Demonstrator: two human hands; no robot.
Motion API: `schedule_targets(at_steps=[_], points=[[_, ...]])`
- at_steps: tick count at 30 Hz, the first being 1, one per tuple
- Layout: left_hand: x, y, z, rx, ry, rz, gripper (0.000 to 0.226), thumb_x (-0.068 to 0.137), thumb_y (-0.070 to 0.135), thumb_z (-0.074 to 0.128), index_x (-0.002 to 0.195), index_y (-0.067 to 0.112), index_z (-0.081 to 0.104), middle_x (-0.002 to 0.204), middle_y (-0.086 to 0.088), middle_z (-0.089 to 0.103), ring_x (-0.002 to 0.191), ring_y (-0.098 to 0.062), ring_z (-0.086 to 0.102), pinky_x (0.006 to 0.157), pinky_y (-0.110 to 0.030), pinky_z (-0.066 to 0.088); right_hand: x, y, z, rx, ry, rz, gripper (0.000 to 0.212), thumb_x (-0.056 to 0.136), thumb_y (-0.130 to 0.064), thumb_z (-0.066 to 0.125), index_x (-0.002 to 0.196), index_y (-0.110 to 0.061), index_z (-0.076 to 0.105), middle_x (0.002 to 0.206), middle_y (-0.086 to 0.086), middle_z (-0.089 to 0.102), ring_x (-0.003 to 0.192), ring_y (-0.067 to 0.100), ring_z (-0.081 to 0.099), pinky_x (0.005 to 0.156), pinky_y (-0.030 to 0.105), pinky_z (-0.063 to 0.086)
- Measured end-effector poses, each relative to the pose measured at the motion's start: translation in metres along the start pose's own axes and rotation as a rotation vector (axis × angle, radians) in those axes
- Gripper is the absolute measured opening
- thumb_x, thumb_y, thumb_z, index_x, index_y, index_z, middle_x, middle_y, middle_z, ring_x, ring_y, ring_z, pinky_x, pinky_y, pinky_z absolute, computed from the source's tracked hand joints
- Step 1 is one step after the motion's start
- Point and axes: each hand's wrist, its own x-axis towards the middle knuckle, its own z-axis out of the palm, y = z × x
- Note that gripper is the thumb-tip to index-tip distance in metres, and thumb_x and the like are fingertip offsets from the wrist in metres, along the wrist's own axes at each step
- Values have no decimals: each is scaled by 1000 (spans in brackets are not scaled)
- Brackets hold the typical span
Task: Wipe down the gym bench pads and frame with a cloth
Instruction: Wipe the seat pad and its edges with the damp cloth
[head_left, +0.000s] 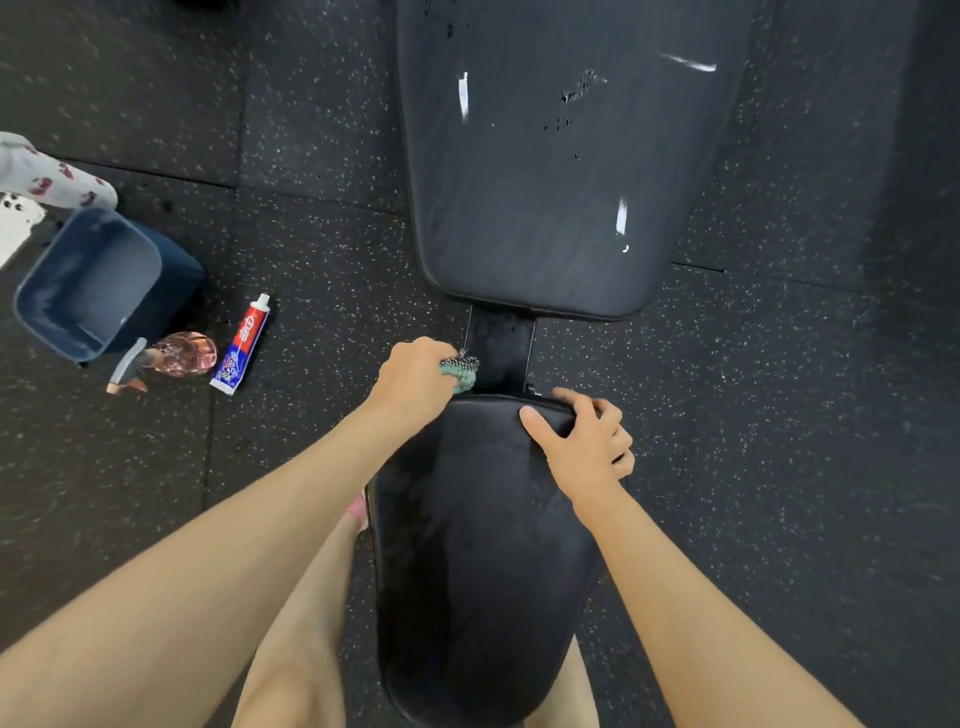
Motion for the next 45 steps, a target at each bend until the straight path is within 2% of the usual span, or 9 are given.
schedule_targets(at_steps=[7,11,16,24,27,30,34,40,45], points=[[1,-41,-8,160,-3,-348,35,93,20,55,123,2,51,123,-22,54,110,-42,52,89,-42,44,1,2,3,-28,23,-10,49,84,-59,59,128,-41,50,146,-5,24,135,24,18,116,44,6],[-3,-59,-8,-50,-55,-501,35,93,18,55,127,7,52,122,-21,57,106,-37,56,85,-37,49,1,3,4,-32,45,-13,48,85,-59,58,128,-39,50,145,-5,23,135,23,17,116,44,5],[-3,-26,3,-100,53,-461,37,97,11,44,134,9,44,133,-19,49,119,-39,48,95,-42,40,0,1,4,-41,46,-15,47,85,-58,58,128,-39,50,146,-4,24,136,24,18,116,45,5],[-11,3,10,-123,174,-100,28,99,10,41,126,15,46,118,-14,56,100,-35,53,77,-38,39,-3,0,2,-52,37,-16,48,85,-58,58,128,-39,49,147,-3,23,136,25,18,117,44,5],[-11,-14,4,-39,190,-148,29,98,6,41,125,13,48,117,-14,55,101,-37,53,77,-38,37,-3,-1,2,-39,34,-8,52,85,-58,58,131,-39,46,148,-2,23,137,25,17,117,44,5],[-14,-22,5,-55,171,-294,35,96,4,41,129,11,49,125,-16,53,109,-38,51,77,-35,34,-2,-3,5,-8,84,20,78,83,-58,61,147,-34,26,150,-1,26,138,25,19,116,46,6],[-11,4,12,44,197,-236,31,95,4,40,124,7,51,122,-18,54,108,-38,51,76,-37,35,-2,-3,7,25,108,28,101,82,-57,63,153,-28,-2,149,0,31,138,27,21,114,47,7],[-9,65,46,263,139,-34,20,93,6,45,112,5,54,117,-17,58,107,-37,54,72,-35,36,-1,2,0,-5,83,-19,102,79,-61,65,153,-28,2,146,0,35,135,27,28,112,46,12],[-12,96,82,346,106,98,19,94,11,49,112,6,52,112,-14,59,101,-31,55,68,-32,37,2,24,-20,461,63,-89,70,94,-37,56,150,-34,14,108,-14,60,115,13,50,107,32,23]])
